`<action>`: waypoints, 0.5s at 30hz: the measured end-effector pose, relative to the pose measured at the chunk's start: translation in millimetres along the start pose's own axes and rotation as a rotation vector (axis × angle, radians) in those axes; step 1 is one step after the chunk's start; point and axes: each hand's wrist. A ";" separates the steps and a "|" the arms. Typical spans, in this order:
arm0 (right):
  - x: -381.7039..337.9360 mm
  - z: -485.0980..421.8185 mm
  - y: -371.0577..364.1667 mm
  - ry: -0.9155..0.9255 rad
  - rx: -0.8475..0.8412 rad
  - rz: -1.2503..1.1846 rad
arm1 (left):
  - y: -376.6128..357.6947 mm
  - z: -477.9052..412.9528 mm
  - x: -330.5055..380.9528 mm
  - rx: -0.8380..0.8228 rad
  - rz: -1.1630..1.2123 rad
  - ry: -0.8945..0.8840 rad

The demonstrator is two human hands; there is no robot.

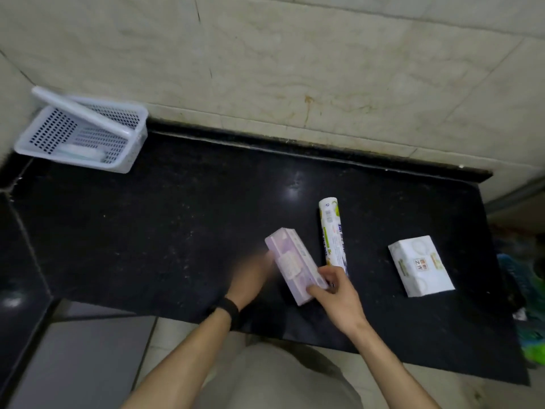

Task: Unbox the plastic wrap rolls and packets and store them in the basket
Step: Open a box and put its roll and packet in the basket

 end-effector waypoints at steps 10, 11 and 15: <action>11.0 14.9 39.2 -0.077 -0.181 -0.303 | -8.1 34.2 65.7 -0.119 0.351 -0.285; 7.8 16.6 46.3 -0.063 -0.153 -0.319 | -7.6 35.3 67.0 -0.102 0.273 -0.360; -13.1 20.6 66.7 0.031 -0.129 -0.363 | -2.7 43.4 73.4 -0.034 0.009 -0.511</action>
Point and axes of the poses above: each hand's wrist, its own z-axis away from the middle knuckle, its own y-axis out of the back of the hand, x = y × z, and after that the axes turned 4 degrees about x, right-handed
